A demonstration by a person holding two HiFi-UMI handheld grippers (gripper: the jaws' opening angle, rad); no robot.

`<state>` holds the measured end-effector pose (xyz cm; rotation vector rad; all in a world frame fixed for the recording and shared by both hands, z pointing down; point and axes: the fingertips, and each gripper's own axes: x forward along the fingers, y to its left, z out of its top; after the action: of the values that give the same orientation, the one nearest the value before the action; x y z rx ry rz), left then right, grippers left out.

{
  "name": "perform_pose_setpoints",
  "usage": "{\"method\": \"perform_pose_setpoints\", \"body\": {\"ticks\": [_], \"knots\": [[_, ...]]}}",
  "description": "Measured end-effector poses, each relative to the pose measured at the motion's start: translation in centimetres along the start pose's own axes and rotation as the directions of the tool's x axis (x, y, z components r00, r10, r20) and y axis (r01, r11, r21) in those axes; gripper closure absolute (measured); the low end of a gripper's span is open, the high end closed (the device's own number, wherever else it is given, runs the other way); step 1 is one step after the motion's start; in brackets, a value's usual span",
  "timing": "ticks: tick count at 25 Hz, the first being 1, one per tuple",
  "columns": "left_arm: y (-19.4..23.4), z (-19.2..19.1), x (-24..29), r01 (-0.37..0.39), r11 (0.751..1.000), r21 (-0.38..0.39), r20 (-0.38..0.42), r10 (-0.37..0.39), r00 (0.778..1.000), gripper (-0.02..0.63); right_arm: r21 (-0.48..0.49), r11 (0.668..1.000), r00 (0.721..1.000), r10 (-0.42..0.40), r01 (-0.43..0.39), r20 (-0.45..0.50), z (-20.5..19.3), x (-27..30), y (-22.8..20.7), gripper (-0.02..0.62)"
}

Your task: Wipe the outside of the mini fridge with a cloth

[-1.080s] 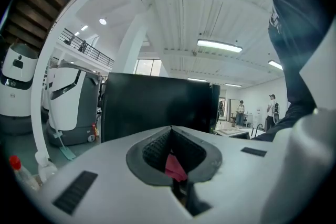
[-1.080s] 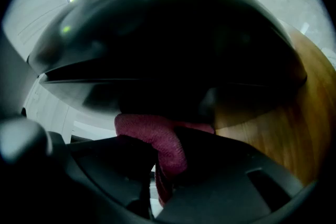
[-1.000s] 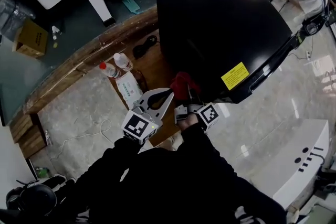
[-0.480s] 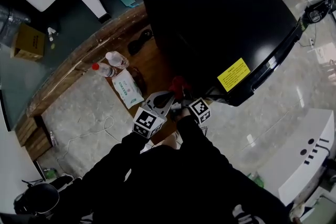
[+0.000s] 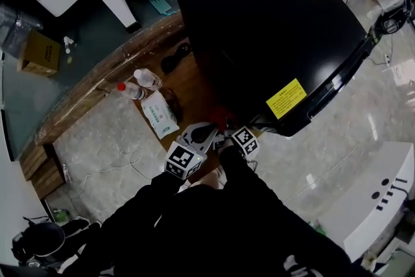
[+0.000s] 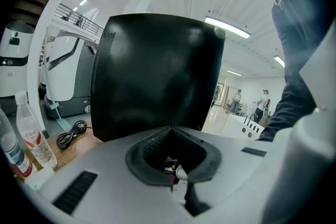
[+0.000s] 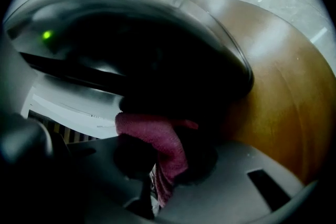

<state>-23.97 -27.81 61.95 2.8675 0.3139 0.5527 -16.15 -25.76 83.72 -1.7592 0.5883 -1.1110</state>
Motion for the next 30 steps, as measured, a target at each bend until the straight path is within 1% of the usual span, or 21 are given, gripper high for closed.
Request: {"method": "perform_pose_setpoints", "body": {"ticks": [3,5,6,7,8,11,13,15,17,18,20,21,22,24,26,27,28,30], "knots": [[0.2,0.5,-0.7,-0.011,1.000,0.006,0.011,0.011,1.000,0.600,-0.034,0.999,0.999,0.029,-0.030,-0.029,-0.3,-0.9,1.3,0.539],[0.5,1.0,-1.1,-0.011,1.000,0.000,0.023,0.011,1.000,0.600,-0.092,0.993,0.996,0.068,-0.073,-0.063,-0.5,-1.9,3.0,0.538],[0.6,1.3,-1.4,-0.009,1.000,-0.007,0.031,0.010,0.999,0.600,-0.142,0.984,0.991,0.093,-0.106,-0.098,-0.9,-2.4,4.2,0.539],[0.8,1.6,-1.7,-0.009,1.000,-0.017,0.040,0.010,0.999,0.600,-0.206,0.968,0.982,0.118,-0.147,-0.145,-1.6,-3.1,5.5,0.539],[0.9,2.0,-2.1,-0.010,1.000,-0.025,0.049,0.012,0.999,0.600,-0.275,0.942,0.971,0.141,-0.192,-0.196,-2.3,-3.8,7.1,0.540],[0.6,2.8,-2.6,0.004,1.000,-0.014,0.051,-0.003,0.999,0.600,-0.458,0.834,0.935,0.176,-0.308,-0.309,-3.4,-6.7,11.3,0.540],[-1.0,3.2,-3.1,0.031,1.000,0.001,0.045,-0.031,0.998,0.600,-0.548,0.754,0.917,0.184,-0.362,-0.353,-3.1,-9.7,13.6,0.543],[-2.9,4.3,-4.2,0.049,0.998,0.027,0.053,-0.050,0.997,0.600,-0.624,0.666,0.902,0.193,-0.410,-0.386,-2.4,-13.1,16.1,0.545],[-4.9,5.6,-5.6,0.055,0.997,0.061,0.066,-0.059,0.996,0.600,-0.694,0.555,0.885,0.213,-0.458,-0.414,-1.6,-16.6,18.8,0.545],[-6.0,6.3,-6.2,0.054,0.996,0.073,0.075,-0.060,0.995,0.600,-0.728,0.490,0.876,0.223,-0.480,-0.427,-1.1,-18.3,20.2,0.545],[-8.2,7.5,-7.4,0.046,0.995,0.084,0.094,-0.054,0.994,0.600,-0.787,0.349,0.860,0.224,-0.509,-0.458,-0.1,-21.4,22.3,0.545],[-9.4,8.1,-7.8,0.041,0.995,0.088,0.106,-0.051,0.993,0.600,-0.805,0.288,0.854,0.222,-0.519,-0.471,0.4,-22.8,23.2,0.545],[-10.6,9.0,-8.1,0.037,0.995,0.093,0.122,-0.048,0.991,0.600,-0.813,0.244,0.846,0.227,-0.529,-0.483,1.1,-24.1,24.2,0.545],[-13.3,10.9,-7.8,0.027,0.996,0.084,0.171,-0.042,0.984,0.600,-0.810,0.181,0.824,0.236,-0.557,-0.514,3.1,-26.7,25.9,0.545],[-16.0,12.6,-7.3,0.021,0.999,0.048,0.228,-0.032,0.973,0.600,-0.799,0.121,0.799,0.236,-0.589,-0.553,4.8,-29.3,27.1,0.545],[-17.3,13.1,-7.1,0.019,0.999,0.032,0.249,-0.027,0.968,0.600,-0.795,0.096,0.789,0.240,-0.599,-0.566,5.5,-30.7,27.6,0.545],[-18.5,13.5,-6.9,0.015,1.000,0.025,0.262,-0.021,0.965,0.600,-0.792,0.078,0.781,0.250,-0.605,-0.572,6.2,-32.1,28.0,0.545],[-20.6,13.8,-6.4,-0.004,1.000,0.026,0.278,-0.004,0.961,0.600,-0.789,0.067,0.770,0.280,-0.611,-0.572,7.6,-34.6,28.7,0.545]]}}
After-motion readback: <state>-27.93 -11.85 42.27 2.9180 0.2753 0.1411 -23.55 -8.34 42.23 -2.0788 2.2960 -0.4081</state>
